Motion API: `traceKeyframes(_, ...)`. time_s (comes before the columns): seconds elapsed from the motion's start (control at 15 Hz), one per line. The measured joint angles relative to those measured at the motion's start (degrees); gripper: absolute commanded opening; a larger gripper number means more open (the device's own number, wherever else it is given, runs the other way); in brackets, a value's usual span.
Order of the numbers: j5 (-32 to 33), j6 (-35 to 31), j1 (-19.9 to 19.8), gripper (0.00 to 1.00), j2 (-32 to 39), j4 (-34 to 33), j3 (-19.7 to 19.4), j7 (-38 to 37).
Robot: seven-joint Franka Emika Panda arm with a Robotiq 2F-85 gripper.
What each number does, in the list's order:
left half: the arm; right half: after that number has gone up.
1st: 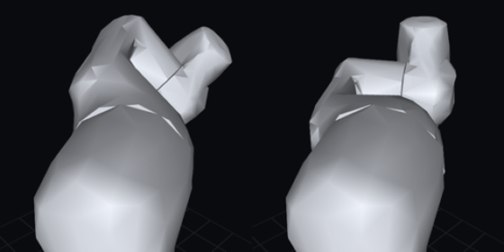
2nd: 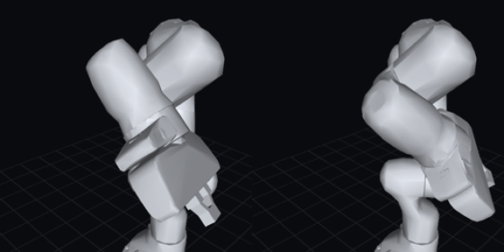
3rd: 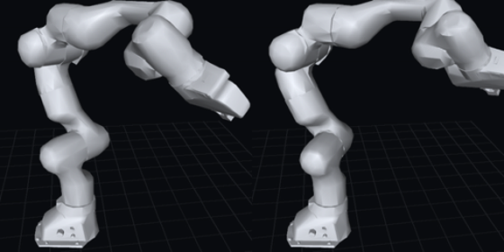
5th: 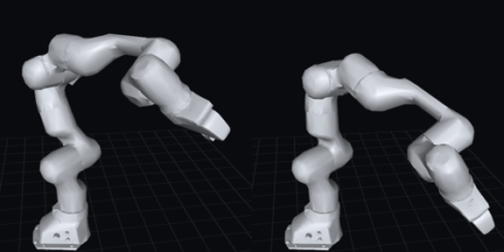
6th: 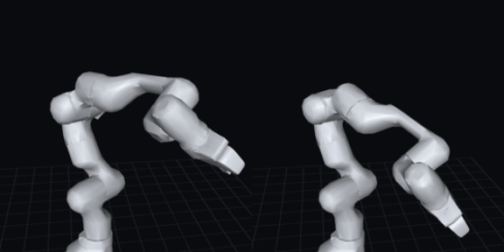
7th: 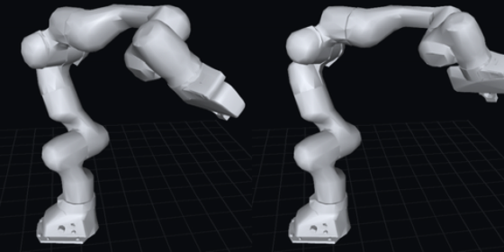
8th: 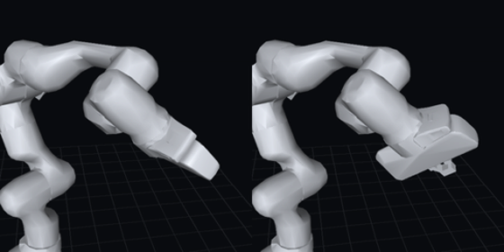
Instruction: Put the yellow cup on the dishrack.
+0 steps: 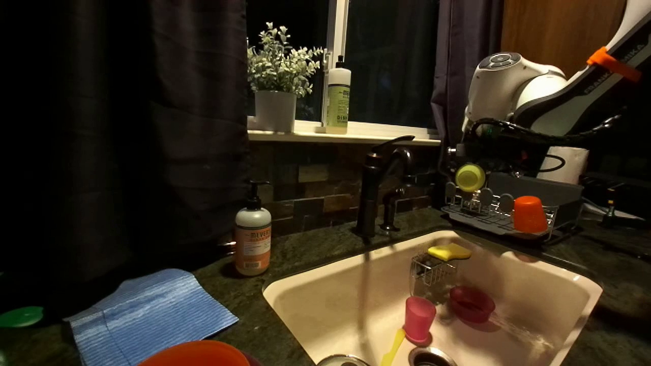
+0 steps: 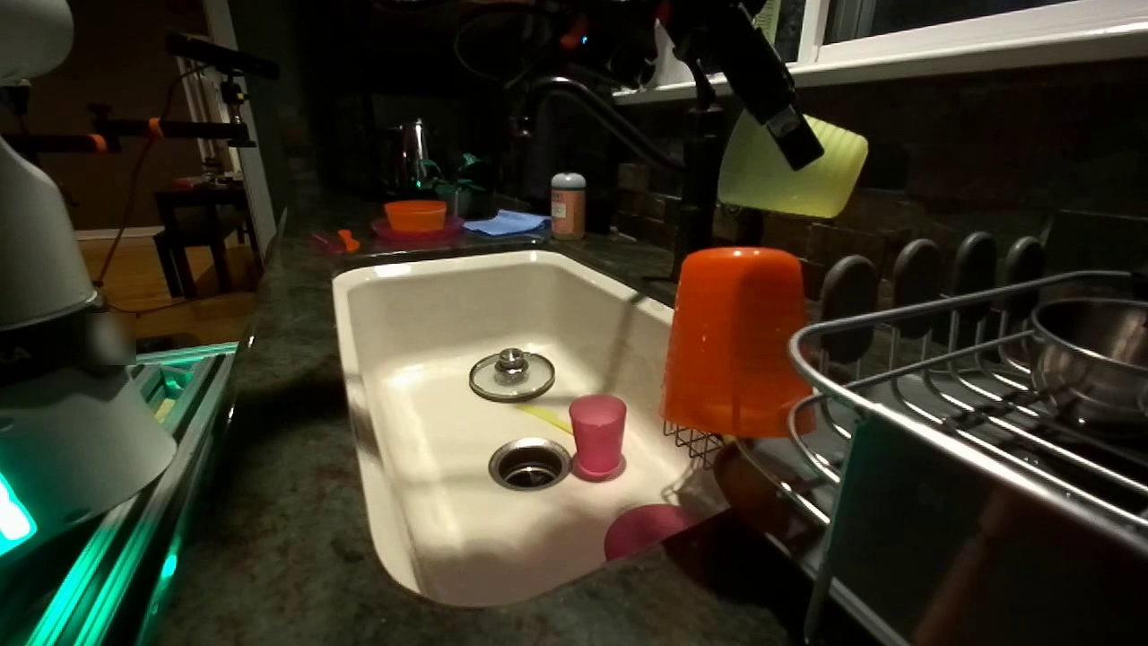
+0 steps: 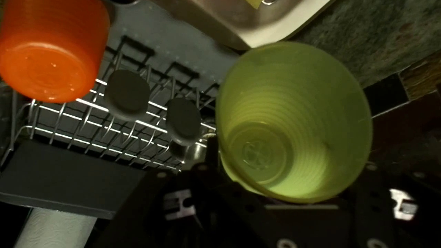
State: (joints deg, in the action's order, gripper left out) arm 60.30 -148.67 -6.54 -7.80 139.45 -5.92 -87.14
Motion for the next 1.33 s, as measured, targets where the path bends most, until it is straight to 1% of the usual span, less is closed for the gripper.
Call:
traceKeyframes(0.33, 7.6, 7.8, -0.3, 0.47, -2.3, 0.1, 1.3, -6.3)
traceKeyframes(0.53, 11.1, 11.0, -0.3, 0.47, -2.6, 0.3, 1.6, -8.6)
traceKeyframes(1.13, 23.6, 12.2, -0.5, 0.47, -2.5, 0.9, 1.0, -14.5)
traceKeyframes(1.33, 26.7, 14.6, -0.5, 0.47, -2.5, 1.3, 0.8, -16.7)
